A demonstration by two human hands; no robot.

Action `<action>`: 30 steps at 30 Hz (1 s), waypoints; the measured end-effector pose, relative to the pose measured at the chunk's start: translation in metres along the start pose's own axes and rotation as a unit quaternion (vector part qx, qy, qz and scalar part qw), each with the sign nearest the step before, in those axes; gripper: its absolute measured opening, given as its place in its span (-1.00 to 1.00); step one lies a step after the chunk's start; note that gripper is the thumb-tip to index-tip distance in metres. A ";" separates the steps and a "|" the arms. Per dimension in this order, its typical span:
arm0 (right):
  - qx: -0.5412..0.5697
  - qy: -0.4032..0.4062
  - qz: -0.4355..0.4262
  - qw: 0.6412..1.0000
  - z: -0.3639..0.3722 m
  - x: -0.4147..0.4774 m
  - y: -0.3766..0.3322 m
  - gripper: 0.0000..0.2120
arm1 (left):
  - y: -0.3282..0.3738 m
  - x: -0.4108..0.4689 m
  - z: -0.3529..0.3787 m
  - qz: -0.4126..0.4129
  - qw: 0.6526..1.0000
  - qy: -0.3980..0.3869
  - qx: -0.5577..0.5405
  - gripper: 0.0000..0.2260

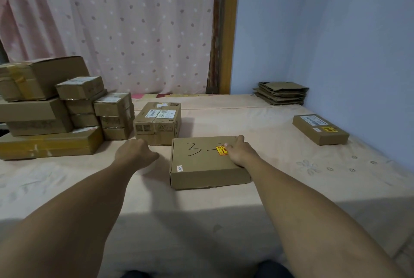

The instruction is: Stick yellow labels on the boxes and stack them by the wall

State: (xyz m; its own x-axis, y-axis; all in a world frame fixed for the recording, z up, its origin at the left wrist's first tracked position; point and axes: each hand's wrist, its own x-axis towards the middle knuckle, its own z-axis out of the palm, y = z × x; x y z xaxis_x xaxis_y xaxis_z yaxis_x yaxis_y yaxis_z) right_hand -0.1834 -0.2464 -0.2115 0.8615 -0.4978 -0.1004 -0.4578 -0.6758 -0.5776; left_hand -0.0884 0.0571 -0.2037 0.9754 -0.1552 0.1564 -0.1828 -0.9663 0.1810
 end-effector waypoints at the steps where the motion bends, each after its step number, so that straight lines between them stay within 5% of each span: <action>1: 0.006 0.001 0.001 1.000 0.000 0.000 -0.001 -0.41 | 0.003 -0.002 -0.002 0.008 0.999 0.030 0.010 -0.60; 4: 0.046 0.004 0.043 0.998 -0.004 0.000 -0.003 -0.37 | 0.013 -0.005 -0.002 0.087 0.992 0.095 0.009 -0.69; 7: 0.086 -0.013 0.077 0.993 -0.005 0.000 0.000 -0.20 | 0.026 -0.006 0.002 0.143 0.989 0.023 -0.010 -0.66; 10: 0.057 -0.024 0.066 0.996 -0.004 -0.005 0.001 0.00 | 0.038 -0.009 0.004 0.131 0.990 -0.021 -0.045 -0.54; 15: 0.038 -0.026 0.055 0.997 -0.004 -0.003 -0.001 0.00 | 0.045 -0.007 0.004 0.065 0.988 -0.102 -0.094 -0.49; 20: 0.155 -0.068 0.065 0.983 -0.009 0.001 0.012 -0.20 | 0.055 -0.010 0.002 0.015 0.972 -0.169 -0.161 -0.56; 25: 0.279 -0.064 0.034 0.958 -0.028 -0.002 0.031 -0.65 | 0.063 -0.002 -0.001 -0.009 0.953 -0.157 -0.258 -0.63; 30: 0.347 -0.048 0.018 0.936 -0.048 -0.005 0.043 -0.71 | 0.091 -0.001 -0.007 -0.004 0.948 -0.112 -0.299 -0.66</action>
State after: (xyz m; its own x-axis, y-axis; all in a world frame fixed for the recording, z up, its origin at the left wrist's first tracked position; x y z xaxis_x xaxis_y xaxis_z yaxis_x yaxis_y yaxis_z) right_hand -0.2180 -0.2996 -0.1969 0.8789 -0.4403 -0.1832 -0.2625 -0.1261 -0.9566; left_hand -0.1070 -0.0287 -0.1803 0.9666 -0.2525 -0.0448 -0.1471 -0.6891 0.7096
